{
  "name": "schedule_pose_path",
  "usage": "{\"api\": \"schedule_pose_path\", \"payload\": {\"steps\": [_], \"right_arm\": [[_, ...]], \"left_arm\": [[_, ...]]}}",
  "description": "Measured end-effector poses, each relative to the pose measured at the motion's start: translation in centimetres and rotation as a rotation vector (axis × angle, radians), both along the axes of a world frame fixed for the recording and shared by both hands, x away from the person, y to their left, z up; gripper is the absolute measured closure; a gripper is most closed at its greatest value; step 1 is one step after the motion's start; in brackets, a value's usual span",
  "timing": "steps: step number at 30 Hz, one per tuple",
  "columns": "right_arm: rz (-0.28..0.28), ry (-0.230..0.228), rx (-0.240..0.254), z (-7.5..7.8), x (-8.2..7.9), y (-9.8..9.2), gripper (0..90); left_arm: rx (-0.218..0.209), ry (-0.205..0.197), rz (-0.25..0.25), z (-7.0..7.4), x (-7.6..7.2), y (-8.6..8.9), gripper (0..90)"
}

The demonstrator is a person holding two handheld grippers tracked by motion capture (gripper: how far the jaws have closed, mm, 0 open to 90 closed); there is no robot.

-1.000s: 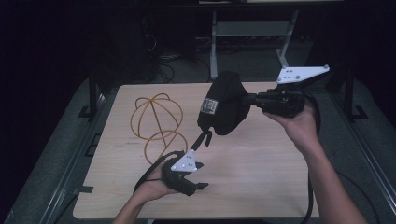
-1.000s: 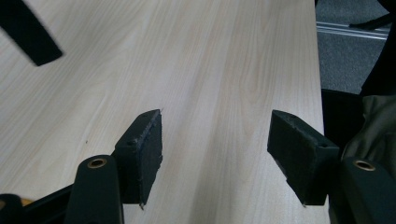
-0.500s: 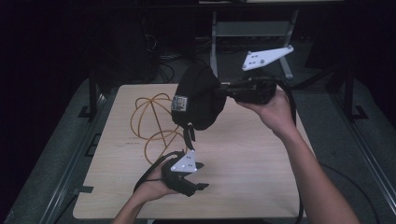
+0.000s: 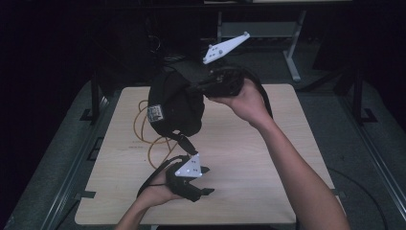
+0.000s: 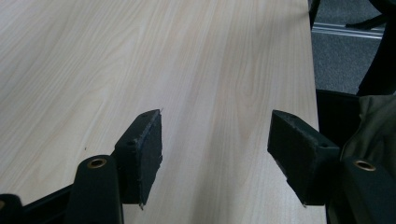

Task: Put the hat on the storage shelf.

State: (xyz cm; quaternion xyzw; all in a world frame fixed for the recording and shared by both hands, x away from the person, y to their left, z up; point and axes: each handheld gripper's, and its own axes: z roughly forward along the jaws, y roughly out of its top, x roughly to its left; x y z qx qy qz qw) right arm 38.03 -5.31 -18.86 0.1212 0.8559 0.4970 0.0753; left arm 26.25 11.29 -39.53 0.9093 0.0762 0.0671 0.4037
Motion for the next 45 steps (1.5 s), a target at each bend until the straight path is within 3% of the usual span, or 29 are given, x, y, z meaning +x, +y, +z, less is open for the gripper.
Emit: {"api": "schedule_pose_path", "payload": {"steps": [12,18,24,33,39,41,45], "right_arm": [[0.020,0.031,-0.044,-0.4,2.1,4.7,87.9],[0.022,0.052,-0.030,-0.8,2.9,5.7,87.9],[0.014,0.107,0.016,-1.4,3.6,6.6,87.2],[0.028,0.142,0.055,-2.6,4.3,9.4,85.2],[0.042,0.125,-0.012,-3.6,4.0,12.4,86.1],[0.026,0.103,-0.031,-4.0,3.8,13.4,83.5],[0.009,0.109,-0.003,-4.1,3.7,13.5,68.4]], "left_arm": [[0.011,-0.003,-0.021,0.0,-0.3,-0.4,35.0],[-0.009,0.008,-0.014,0.0,-0.4,-0.4,35.0],[0.000,0.004,-0.020,0.0,-0.3,-0.5,35.0],[0.005,0.003,-0.030,-0.1,-0.5,-0.9,35.0],[0.008,-0.003,-0.043,-0.3,-0.6,-1.1,35.0],[0.010,-0.003,-0.045,-0.4,-0.7,-1.2,35.0],[0.003,-0.002,-0.044,-0.4,-0.8,-1.2,34.7]]}}
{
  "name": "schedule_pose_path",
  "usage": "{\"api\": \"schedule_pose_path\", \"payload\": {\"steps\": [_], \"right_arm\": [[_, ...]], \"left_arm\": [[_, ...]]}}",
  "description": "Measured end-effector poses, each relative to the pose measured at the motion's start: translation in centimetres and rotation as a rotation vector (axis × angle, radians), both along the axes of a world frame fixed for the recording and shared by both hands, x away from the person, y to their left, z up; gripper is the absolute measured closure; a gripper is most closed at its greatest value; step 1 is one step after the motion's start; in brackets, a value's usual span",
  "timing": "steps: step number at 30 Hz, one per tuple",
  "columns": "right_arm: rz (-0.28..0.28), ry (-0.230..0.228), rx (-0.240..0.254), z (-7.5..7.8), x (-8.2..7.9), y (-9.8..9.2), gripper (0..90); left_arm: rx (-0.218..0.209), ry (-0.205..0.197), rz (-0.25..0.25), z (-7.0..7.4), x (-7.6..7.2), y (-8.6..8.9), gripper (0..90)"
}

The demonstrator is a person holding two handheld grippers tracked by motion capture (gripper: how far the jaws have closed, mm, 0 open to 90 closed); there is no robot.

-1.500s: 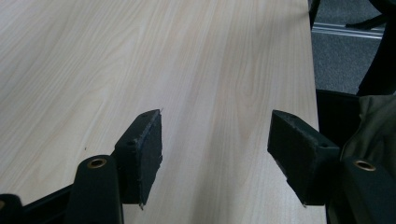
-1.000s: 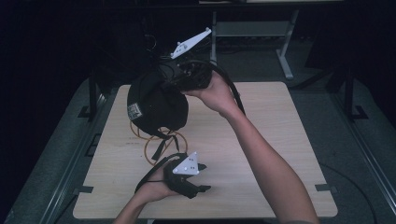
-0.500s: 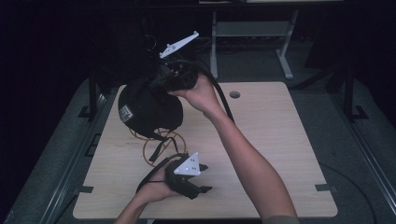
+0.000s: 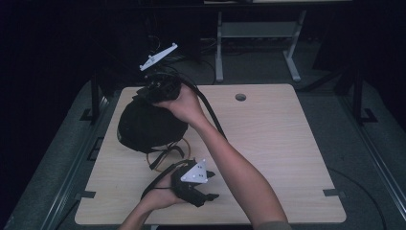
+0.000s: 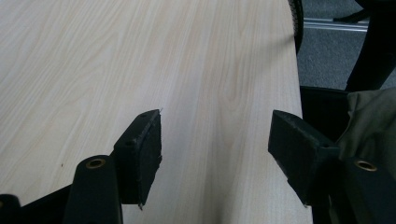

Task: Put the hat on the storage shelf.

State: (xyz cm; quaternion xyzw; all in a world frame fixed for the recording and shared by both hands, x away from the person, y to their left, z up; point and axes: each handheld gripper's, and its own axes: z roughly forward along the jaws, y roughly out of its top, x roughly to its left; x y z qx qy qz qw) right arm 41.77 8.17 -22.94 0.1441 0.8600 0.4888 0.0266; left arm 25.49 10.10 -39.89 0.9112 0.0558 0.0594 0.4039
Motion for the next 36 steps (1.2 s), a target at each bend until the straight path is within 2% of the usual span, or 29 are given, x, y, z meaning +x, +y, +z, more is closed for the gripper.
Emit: {"api": "schedule_pose_path", "payload": {"steps": [4,9,18,20,22,24,36], "right_arm": [[-0.001,-0.010,0.018,0.2,-0.1,-0.7,59.3],[-0.010,0.006,0.019,0.2,-0.1,-1.8,51.8],[-0.041,0.025,0.044,-0.2,0.0,-4.7,46.2],[-0.044,0.036,0.050,-0.2,0.1,-5.2,44.5],[-0.050,0.031,0.045,-0.2,0.2,-5.6,43.4],[-0.055,0.034,0.052,-0.2,0.3,-6.1,42.7],[-0.082,0.043,0.055,-0.2,0.1,-8.3,34.8]], "left_arm": [[0.005,-0.005,0.000,-0.1,0.1,0.0,34.3],[-0.003,0.007,0.017,-0.3,0.1,0.1,33.7],[-0.009,0.008,0.033,-0.5,0.2,0.2,31.9],[-0.021,0.012,0.044,-0.6,0.2,0.3,31.5],[-0.013,0.006,0.041,-0.5,0.4,0.4,31.3],[-0.027,0.014,0.051,-0.5,0.4,0.5,31.4],[-0.027,0.010,0.073,-0.7,0.6,0.7,29.5]]}}
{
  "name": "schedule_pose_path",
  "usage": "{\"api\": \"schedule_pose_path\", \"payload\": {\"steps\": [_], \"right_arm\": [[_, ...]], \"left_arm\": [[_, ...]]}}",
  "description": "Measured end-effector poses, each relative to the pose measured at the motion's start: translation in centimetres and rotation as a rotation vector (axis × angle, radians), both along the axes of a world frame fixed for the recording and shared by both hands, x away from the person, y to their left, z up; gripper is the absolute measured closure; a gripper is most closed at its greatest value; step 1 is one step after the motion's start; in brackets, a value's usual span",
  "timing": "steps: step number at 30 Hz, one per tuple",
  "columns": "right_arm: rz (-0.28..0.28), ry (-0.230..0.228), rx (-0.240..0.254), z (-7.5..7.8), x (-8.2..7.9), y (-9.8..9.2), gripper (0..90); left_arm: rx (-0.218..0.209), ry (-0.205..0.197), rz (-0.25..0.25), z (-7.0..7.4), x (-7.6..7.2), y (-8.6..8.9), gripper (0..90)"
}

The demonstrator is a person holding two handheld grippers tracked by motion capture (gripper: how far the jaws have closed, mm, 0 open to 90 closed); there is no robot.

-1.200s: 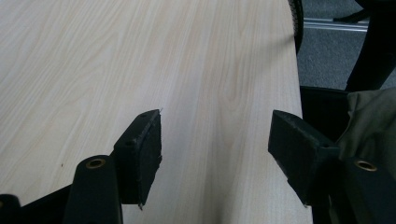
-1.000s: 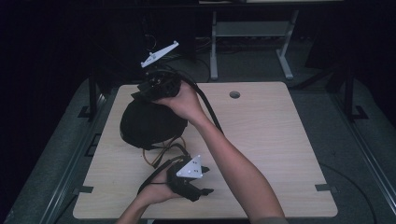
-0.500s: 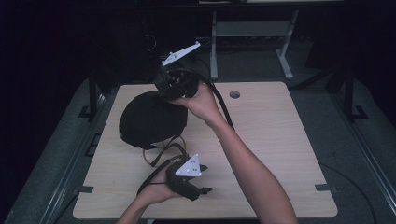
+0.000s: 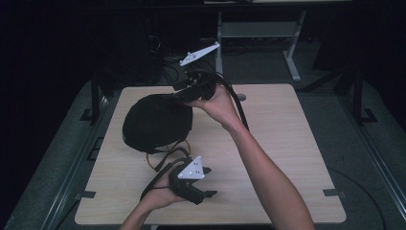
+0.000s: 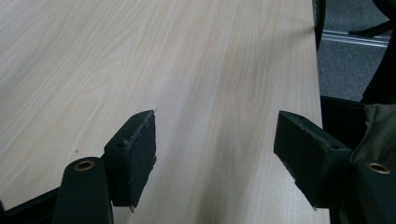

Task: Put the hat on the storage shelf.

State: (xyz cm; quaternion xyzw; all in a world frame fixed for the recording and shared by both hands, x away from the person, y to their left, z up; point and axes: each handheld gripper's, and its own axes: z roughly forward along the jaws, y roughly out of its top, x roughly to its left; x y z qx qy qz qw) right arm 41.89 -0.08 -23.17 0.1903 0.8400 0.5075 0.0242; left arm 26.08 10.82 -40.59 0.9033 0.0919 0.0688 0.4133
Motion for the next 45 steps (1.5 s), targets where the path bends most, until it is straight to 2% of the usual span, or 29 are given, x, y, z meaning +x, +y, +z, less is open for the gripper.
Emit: {"api": "schedule_pose_path", "payload": {"steps": [14,17,27,35,45], "right_arm": [[-0.020,0.009,0.000,0.1,-0.4,-2.6,26.4],[-0.024,0.013,-0.011,0.1,-0.7,-3.2,24.7],[-0.059,0.020,-0.012,0.0,-1.2,-6.2,22.3],[-0.097,0.032,-0.015,-0.6,-1.5,-8.6,21.3],[-0.132,0.038,-0.012,-1.3,-2.0,-10.8,18.3]], "left_arm": [[-0.027,0.005,0.022,0.1,0.2,0.3,28.9],[-0.034,0.007,0.011,0.1,0.0,0.2,28.7],[-0.008,0.015,0.014,-0.4,0.1,0.0,28.0],[-0.019,0.034,0.024,-0.6,0.0,-0.2,25.8],[-0.007,0.014,0.031,-0.6,0.2,0.0,23.6]]}}
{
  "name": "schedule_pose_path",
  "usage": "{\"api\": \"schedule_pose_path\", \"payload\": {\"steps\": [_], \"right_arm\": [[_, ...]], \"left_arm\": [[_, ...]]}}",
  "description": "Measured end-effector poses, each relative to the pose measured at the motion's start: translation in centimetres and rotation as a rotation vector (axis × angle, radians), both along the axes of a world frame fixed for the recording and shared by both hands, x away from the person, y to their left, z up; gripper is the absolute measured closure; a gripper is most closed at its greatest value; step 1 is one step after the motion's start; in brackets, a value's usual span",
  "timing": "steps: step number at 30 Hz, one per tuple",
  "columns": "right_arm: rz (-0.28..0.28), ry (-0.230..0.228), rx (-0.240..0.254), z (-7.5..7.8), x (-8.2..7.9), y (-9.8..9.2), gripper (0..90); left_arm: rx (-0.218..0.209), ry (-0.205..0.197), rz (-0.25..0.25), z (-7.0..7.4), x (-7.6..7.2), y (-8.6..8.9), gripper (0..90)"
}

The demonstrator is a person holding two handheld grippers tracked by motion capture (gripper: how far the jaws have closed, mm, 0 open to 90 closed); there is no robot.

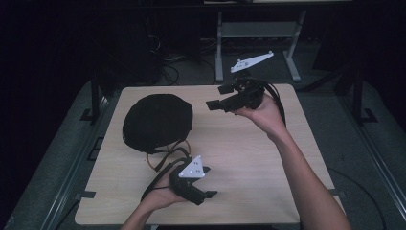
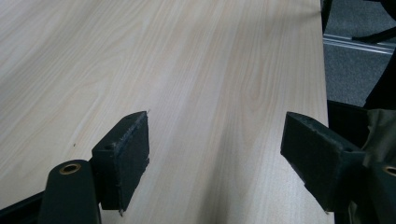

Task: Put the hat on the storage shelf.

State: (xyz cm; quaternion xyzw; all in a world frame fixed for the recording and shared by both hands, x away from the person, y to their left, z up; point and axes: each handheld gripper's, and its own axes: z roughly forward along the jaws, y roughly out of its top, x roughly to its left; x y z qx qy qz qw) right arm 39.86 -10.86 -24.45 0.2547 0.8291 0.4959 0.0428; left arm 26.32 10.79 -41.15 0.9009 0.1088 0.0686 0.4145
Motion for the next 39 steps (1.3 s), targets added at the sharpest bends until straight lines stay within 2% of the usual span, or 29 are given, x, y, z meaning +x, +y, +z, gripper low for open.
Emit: {"api": "schedule_pose_path", "payload": {"steps": [10,12,17,24,33,39], "right_arm": [[-0.029,0.009,-0.004,-1.0,-0.7,-2.4,17.4],[-0.037,0.012,-0.003,-1.2,-0.8,-2.9,17.2],[-0.057,0.026,-0.012,-1.9,-1.2,-4.1,16.9],[-0.068,0.023,-0.022,-2.6,-1.6,-5.2,16.3],[-0.093,0.038,-0.029,-4.1,-2.4,-7.2,16.1],[-0.111,0.046,-0.018,-4.9,-2.9,-8.5,16.1]], "left_arm": [[-0.012,0.005,0.022,-0.1,0.1,0.1,22.8],[-0.003,-0.005,0.023,0.0,0.2,0.2,22.8],[-0.009,0.002,0.027,-0.1,0.1,0.2,22.8],[-0.002,0.007,0.033,-0.4,0.2,0.3,22.6],[-0.006,0.002,0.046,-0.3,0.2,0.3,22.4],[-0.008,0.005,0.052,-0.3,0.3,0.4,22.4]]}}
